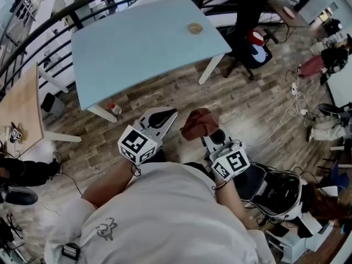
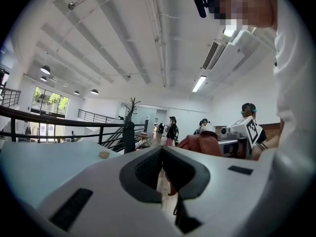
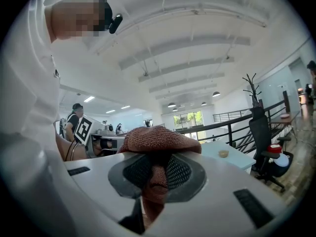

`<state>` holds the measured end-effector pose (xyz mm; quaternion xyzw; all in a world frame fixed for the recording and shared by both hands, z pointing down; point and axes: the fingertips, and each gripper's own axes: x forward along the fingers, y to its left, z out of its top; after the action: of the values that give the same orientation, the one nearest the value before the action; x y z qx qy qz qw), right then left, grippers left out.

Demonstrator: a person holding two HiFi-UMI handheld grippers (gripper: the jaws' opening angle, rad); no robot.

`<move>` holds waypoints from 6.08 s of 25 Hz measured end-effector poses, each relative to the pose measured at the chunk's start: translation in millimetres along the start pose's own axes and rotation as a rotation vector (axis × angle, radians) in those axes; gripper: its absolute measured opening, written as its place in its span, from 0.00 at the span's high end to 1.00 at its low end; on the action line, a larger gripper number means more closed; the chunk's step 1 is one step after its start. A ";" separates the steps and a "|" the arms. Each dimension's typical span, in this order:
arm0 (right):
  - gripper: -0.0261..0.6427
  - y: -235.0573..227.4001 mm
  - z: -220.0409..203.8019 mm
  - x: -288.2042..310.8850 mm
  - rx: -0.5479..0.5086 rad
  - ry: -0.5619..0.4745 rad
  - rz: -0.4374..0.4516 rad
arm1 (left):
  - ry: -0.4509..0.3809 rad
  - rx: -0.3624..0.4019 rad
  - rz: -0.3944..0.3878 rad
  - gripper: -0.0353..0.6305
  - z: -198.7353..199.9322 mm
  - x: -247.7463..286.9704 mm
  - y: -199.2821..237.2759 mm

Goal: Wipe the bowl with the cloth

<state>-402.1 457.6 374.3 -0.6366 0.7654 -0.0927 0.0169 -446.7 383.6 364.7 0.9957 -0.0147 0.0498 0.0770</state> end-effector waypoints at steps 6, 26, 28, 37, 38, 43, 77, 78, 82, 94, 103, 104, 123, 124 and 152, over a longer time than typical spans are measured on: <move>0.87 -28.0 2.5 33.8 0.015 0.008 -0.029 | 0.013 -0.012 -0.019 0.93 0.5 19.9 37.9; 0.87 -288.0 49.2 98.6 -0.011 0.016 0.068 | 0.034 -0.030 0.076 0.93 22.0 251.1 139.3; 0.87 -319.4 52.3 100.4 -0.008 0.015 0.056 | 0.046 -0.034 0.077 0.93 19.1 272.9 143.0; 0.87 -392.8 64.2 161.7 0.007 0.043 0.069 | 0.031 -0.102 0.111 0.93 28.9 329.3 222.7; 0.87 -399.3 66.6 170.6 0.006 0.044 0.067 | 0.025 -0.102 0.106 0.93 32.4 335.8 232.1; 0.87 -428.7 83.4 222.8 -0.005 0.029 0.051 | 0.037 -0.081 0.058 0.93 47.6 364.2 281.9; 0.87 -594.9 73.0 478.6 -0.027 0.203 0.531 | 0.083 -0.147 0.486 0.93 55.1 483.3 520.4; 0.87 -599.0 67.9 481.5 -0.023 0.217 0.540 | 0.094 -0.158 0.496 0.93 49.8 485.0 523.8; 0.87 -607.5 48.4 490.9 -0.033 0.257 0.566 | 0.137 -0.225 0.500 0.92 22.3 495.7 531.3; 0.87 -630.2 6.0 517.8 0.057 0.348 0.506 | 0.261 -0.403 0.497 0.92 -73.4 502.7 575.0; 0.87 -639.3 -32.2 525.0 0.107 0.409 0.478 | 0.380 -0.493 0.464 0.79 -144.7 520.5 587.3; 0.87 -640.2 -35.3 526.2 0.109 0.413 0.476 | 0.395 -0.501 0.464 0.79 -152.8 521.6 589.5; 0.87 -649.7 -58.7 531.1 0.129 0.432 0.426 | 0.588 -0.595 0.451 0.77 -239.0 536.3 604.5; 0.87 -649.9 -58.9 531.0 0.128 0.433 0.426 | 0.594 -0.598 0.454 0.77 -241.1 536.6 605.6; 0.87 -646.3 -22.0 502.6 0.073 0.371 0.406 | 0.522 -0.531 0.532 0.91 -161.2 559.7 581.5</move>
<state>127.7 -142.4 547.9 -0.4411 0.8636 -0.2298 -0.0825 73.0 -177.8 668.2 0.8572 -0.2625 0.3116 0.3151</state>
